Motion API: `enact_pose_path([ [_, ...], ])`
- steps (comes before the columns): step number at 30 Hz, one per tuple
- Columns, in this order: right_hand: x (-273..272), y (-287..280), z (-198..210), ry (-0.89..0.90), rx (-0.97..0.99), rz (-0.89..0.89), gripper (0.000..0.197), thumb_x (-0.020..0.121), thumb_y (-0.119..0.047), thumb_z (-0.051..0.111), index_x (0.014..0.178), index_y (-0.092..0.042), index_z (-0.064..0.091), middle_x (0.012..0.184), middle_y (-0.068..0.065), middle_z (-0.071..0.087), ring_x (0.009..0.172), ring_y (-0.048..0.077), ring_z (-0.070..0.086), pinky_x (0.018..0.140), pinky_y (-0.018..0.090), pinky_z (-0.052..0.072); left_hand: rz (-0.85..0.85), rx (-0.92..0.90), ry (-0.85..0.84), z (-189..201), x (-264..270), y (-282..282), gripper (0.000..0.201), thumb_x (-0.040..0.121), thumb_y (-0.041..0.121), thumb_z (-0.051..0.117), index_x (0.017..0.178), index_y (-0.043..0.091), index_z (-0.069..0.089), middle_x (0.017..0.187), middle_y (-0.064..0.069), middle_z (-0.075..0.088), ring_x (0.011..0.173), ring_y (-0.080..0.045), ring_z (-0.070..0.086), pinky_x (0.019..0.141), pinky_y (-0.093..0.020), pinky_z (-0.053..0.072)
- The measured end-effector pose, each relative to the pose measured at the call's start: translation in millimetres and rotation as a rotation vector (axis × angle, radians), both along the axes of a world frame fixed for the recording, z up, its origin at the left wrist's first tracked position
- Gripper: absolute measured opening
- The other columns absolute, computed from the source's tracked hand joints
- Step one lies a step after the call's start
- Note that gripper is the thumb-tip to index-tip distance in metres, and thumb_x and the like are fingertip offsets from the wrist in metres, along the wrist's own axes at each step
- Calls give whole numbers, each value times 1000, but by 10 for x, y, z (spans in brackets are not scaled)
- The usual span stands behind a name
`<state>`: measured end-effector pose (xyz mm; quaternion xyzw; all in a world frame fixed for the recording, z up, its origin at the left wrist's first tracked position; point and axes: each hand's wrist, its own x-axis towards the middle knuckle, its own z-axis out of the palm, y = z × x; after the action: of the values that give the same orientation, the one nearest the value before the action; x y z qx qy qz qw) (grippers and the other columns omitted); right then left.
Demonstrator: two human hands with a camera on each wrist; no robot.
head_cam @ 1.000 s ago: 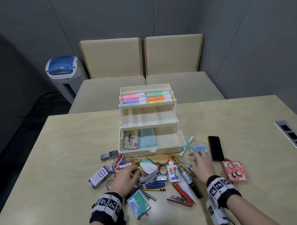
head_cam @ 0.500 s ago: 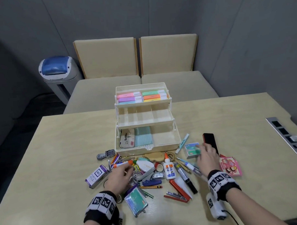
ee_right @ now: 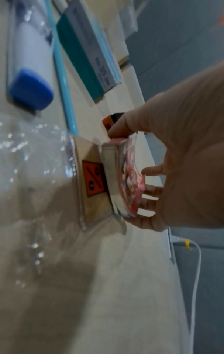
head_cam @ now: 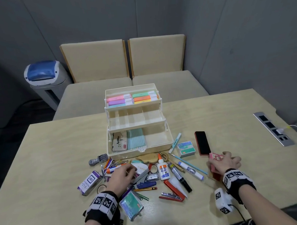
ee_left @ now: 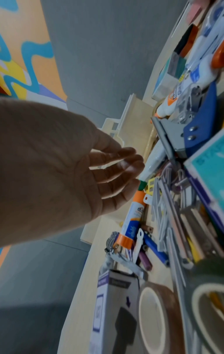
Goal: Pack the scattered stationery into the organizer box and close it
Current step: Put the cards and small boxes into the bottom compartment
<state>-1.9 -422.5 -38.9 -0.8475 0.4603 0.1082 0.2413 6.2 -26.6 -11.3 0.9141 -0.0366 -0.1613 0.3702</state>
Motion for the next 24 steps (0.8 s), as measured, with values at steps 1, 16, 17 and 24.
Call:
enact_pose_path([
  [1, -6, -20, 4, 34, 5, -14, 84, 65, -43, 76, 133, -15, 35, 129, 18, 25, 122, 37, 30, 102, 48, 36, 2, -11, 4, -4, -2, -18, 15, 96, 23, 51, 94, 24, 66, 87, 12, 68, 81, 1, 63, 75, -21, 53],
  [16, 72, -249, 9, 259, 75, 121, 106, 44, -65, 84, 128, -12, 45, 129, 16, 34, 117, 34, 48, 94, 38, 45, -24, -5, -27, 71, 26, -32, 15, 96, 22, 52, 92, 21, 67, 81, 11, 69, 75, 4, 64, 67, -14, 50],
  [17, 63, -245, -7, 266, 58, 123, 111, 39, -68, 82, 127, -12, 46, 128, 16, 34, 118, 35, 46, 96, 39, 45, -29, -9, -29, 81, 31, -38, 15, 96, 22, 52, 92, 20, 66, 81, 11, 69, 76, 4, 63, 69, -17, 51],
  [24, 49, -180, 31, 60, 203, 89, 69, 57, -32, 90, 105, -4, 50, 104, 17, 60, 91, 31, 59, 76, 35, 47, -28, -77, -103, 272, 94, -121, 14, 96, 24, 52, 93, 25, 66, 81, 11, 67, 70, -1, 64, 61, -16, 50],
])
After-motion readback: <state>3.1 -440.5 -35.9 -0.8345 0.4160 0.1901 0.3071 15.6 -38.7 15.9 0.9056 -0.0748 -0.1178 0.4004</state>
